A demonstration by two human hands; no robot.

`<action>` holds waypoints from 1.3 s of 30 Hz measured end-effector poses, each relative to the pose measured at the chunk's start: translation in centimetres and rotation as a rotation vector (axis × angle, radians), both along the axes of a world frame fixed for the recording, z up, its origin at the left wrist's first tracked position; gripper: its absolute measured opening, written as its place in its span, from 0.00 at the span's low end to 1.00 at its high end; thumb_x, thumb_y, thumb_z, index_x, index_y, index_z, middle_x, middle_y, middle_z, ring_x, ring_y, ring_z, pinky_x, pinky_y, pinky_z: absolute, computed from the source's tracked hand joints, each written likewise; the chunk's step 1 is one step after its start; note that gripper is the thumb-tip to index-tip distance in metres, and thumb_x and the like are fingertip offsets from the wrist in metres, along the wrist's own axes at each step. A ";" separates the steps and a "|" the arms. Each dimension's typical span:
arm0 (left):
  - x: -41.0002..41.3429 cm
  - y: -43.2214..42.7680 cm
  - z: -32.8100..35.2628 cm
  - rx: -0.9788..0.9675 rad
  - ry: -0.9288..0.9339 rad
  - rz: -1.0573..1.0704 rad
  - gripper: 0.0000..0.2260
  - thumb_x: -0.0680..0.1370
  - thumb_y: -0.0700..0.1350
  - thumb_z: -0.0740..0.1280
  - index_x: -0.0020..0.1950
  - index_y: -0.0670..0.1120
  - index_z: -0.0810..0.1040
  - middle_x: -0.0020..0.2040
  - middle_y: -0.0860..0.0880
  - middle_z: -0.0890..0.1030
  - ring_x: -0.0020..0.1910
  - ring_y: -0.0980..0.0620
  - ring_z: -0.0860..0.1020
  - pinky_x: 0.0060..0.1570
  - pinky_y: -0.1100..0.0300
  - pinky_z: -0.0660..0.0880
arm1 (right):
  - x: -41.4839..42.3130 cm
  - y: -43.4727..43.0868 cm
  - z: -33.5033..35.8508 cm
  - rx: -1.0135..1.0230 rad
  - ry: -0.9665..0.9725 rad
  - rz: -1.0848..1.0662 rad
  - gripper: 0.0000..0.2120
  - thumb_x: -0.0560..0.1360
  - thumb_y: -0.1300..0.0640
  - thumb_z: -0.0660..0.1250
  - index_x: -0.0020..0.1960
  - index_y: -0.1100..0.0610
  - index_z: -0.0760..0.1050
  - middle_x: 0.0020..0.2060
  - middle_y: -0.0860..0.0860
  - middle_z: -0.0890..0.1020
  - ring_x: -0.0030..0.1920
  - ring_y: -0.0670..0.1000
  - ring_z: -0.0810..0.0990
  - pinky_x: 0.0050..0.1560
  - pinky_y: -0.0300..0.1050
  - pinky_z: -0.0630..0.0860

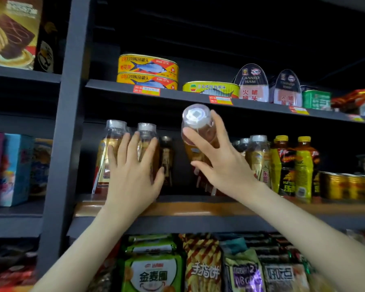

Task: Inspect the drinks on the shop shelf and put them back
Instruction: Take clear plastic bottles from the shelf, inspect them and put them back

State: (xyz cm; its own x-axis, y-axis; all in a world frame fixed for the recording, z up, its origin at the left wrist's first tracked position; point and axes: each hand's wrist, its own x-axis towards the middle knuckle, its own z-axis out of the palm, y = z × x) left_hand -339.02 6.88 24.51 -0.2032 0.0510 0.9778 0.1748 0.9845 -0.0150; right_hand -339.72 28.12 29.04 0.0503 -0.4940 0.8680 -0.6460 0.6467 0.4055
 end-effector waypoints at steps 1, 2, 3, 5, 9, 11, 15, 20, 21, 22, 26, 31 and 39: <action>1.0 0.6 -0.4 0.010 -0.012 -0.112 0.30 0.74 0.58 0.58 0.74 0.45 0.68 0.73 0.37 0.66 0.74 0.38 0.60 0.70 0.35 0.59 | 1.3 0.4 -0.2 -0.020 0.023 0.036 0.40 0.72 0.60 0.73 0.74 0.41 0.54 0.75 0.56 0.48 0.72 0.61 0.65 0.53 0.52 0.79; 2.2 1.4 -0.9 0.025 -0.040 -0.239 0.32 0.74 0.59 0.59 0.75 0.45 0.65 0.74 0.40 0.64 0.75 0.41 0.59 0.71 0.39 0.59 | 2.8 0.9 -0.5 -0.032 0.030 0.071 0.40 0.72 0.59 0.73 0.73 0.40 0.53 0.75 0.56 0.48 0.72 0.59 0.64 0.54 0.51 0.79; 3.6 2.5 -1.6 0.044 -0.088 -0.361 0.34 0.74 0.60 0.61 0.77 0.46 0.61 0.76 0.43 0.62 0.76 0.46 0.57 0.73 0.45 0.59 | 4.2 1.4 -1.0 -0.039 0.024 0.106 0.40 0.72 0.57 0.72 0.73 0.39 0.51 0.75 0.54 0.48 0.73 0.57 0.62 0.55 0.49 0.78; 6.8 5.2 -3.3 0.097 -0.210 -0.572 0.40 0.73 0.59 0.67 0.79 0.50 0.53 0.77 0.50 0.58 0.76 0.54 0.56 0.74 0.52 0.59 | 7.2 2.4 -2.7 -0.029 -0.016 0.199 0.40 0.73 0.56 0.72 0.72 0.36 0.49 0.75 0.51 0.48 0.75 0.46 0.56 0.61 0.41 0.73; 12.7 10.9 -8.9 0.329 -0.274 -0.870 0.39 0.68 0.53 0.74 0.72 0.64 0.55 0.63 0.60 0.75 0.61 0.65 0.74 0.53 0.69 0.75 | 12.3 4.6 -10.0 0.002 -0.291 0.440 0.52 0.71 0.52 0.72 0.73 0.32 0.34 0.76 0.51 0.50 0.73 0.33 0.53 0.64 0.24 0.62; 15.0 12.9 -13.3 0.457 -0.341 -0.801 0.34 0.64 0.56 0.74 0.62 0.71 0.58 0.56 0.66 0.77 0.53 0.67 0.77 0.45 0.70 0.76 | 14.4 6.4 -14.2 -0.094 -0.637 0.565 0.55 0.69 0.49 0.76 0.70 0.26 0.32 0.77 0.46 0.54 0.72 0.37 0.62 0.66 0.31 0.67; 19.0 15.9 -23.2 0.582 -0.713 -0.626 0.31 0.59 0.62 0.74 0.56 0.67 0.61 0.51 0.61 0.80 0.50 0.60 0.80 0.46 0.62 0.76 | 17.1 10.4 -21.2 -0.250 -1.300 0.789 0.41 0.61 0.41 0.78 0.69 0.33 0.62 0.62 0.38 0.76 0.61 0.43 0.77 0.58 0.45 0.76; 24.3 18.1 -31.9 0.622 -1.015 -0.562 0.33 0.62 0.51 0.79 0.54 0.67 0.59 0.53 0.53 0.80 0.51 0.51 0.80 0.44 0.58 0.76 | 21.9 12.3 -30.6 -0.316 -1.528 0.813 0.24 0.66 0.64 0.74 0.57 0.53 0.69 0.49 0.35 0.78 0.50 0.37 0.78 0.49 0.30 0.73; 25.3 18.3 -32.8 0.618 -1.056 -0.562 0.34 0.63 0.50 0.79 0.56 0.68 0.59 0.53 0.55 0.79 0.51 0.53 0.80 0.43 0.62 0.76 | 22.7 12.7 -32.2 -0.321 -1.549 0.813 0.25 0.66 0.64 0.74 0.58 0.53 0.68 0.51 0.34 0.77 0.53 0.37 0.78 0.50 0.31 0.73; 26.2 18.4 -33.5 0.610 -1.089 -0.564 0.34 0.63 0.50 0.78 0.56 0.69 0.59 0.52 0.58 0.79 0.50 0.56 0.80 0.43 0.63 0.75 | 23.3 13.1 -33.5 -0.315 -1.571 0.805 0.26 0.66 0.63 0.75 0.59 0.51 0.68 0.53 0.35 0.76 0.55 0.38 0.77 0.52 0.31 0.73; 28.4 18.3 -34.7 0.698 -1.231 -0.627 0.32 0.63 0.47 0.81 0.60 0.59 0.67 0.51 0.57 0.81 0.50 0.59 0.80 0.49 0.56 0.78 | 24.1 13.8 -35.5 -0.357 -1.798 0.809 0.28 0.65 0.55 0.76 0.61 0.45 0.70 0.53 0.40 0.80 0.55 0.44 0.80 0.51 0.38 0.76; 29.5 18.1 -34.4 1.080 -1.484 -0.889 0.29 0.62 0.48 0.79 0.61 0.49 0.74 0.49 0.50 0.84 0.50 0.50 0.83 0.50 0.56 0.79 | 23.4 12.7 -37.2 -0.689 -2.083 0.814 0.18 0.70 0.49 0.71 0.58 0.50 0.77 0.50 0.46 0.84 0.53 0.48 0.81 0.52 0.43 0.77; 29.8 17.1 -34.5 1.608 -1.607 -0.685 0.17 0.72 0.55 0.72 0.57 0.48 0.79 0.48 0.46 0.86 0.49 0.47 0.84 0.55 0.51 0.79 | 24.0 8.5 -39.3 -0.515 -2.241 0.188 0.16 0.80 0.43 0.57 0.63 0.49 0.69 0.57 0.50 0.77 0.53 0.47 0.76 0.58 0.47 0.71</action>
State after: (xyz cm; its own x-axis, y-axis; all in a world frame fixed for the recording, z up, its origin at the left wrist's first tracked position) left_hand -309.24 24.01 -10.01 -0.8320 0.0728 -0.5499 -0.5547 -0.1039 0.8255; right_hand -315.68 36.63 -10.23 -0.8297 -0.3978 -0.3916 0.2711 0.3260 -0.9057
